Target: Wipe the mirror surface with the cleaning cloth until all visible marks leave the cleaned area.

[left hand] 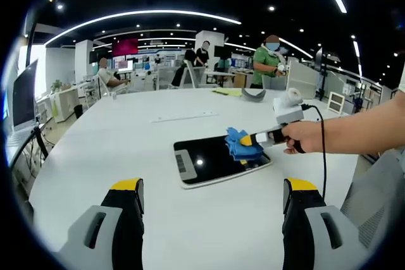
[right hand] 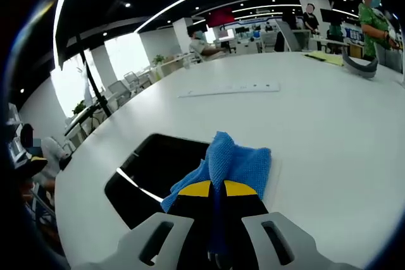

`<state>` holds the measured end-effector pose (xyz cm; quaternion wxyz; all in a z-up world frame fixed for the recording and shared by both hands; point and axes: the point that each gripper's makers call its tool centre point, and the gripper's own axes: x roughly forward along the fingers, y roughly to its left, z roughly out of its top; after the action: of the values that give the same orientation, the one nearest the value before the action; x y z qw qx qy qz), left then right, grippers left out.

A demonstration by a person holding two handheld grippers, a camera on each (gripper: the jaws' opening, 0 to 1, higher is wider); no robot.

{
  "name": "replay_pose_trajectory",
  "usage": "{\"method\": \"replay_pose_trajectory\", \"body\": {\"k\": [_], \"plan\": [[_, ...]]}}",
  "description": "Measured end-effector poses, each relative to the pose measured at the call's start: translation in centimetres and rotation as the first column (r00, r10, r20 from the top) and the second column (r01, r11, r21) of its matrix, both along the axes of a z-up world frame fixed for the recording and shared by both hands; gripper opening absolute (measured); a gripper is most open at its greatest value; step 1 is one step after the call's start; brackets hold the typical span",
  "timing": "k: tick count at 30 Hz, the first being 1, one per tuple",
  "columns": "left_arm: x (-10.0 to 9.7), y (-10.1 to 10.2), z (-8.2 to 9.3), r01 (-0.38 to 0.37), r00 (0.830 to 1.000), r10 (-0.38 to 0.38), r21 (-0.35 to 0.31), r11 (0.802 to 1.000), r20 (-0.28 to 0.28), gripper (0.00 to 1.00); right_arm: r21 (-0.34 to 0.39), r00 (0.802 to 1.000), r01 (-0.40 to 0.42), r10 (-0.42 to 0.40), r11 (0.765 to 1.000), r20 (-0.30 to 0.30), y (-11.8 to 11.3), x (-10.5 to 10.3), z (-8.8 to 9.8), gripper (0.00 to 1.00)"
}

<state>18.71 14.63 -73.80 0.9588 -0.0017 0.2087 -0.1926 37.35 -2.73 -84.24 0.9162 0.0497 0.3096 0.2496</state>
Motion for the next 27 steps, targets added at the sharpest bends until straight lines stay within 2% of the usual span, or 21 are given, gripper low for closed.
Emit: {"method": "replay_pose_trajectory", "body": {"k": [7, 27], "plan": [[-0.1, 0.3, 0.0, -0.006, 1.0, 0.006, 0.002, 1.0, -0.003, 0.92, -0.003, 1.0, 0.007, -0.007, 1.0, -0.003, -0.5, 1.3, -0.5, 0.01], [-0.1, 0.5, -0.2, -0.012, 1.0, 0.012, 0.005, 1.0, -0.011, 0.91, -0.004, 1.0, 0.024, -0.024, 1.0, 0.006, -0.2, 2.2, 0.0, 0.01]]}}
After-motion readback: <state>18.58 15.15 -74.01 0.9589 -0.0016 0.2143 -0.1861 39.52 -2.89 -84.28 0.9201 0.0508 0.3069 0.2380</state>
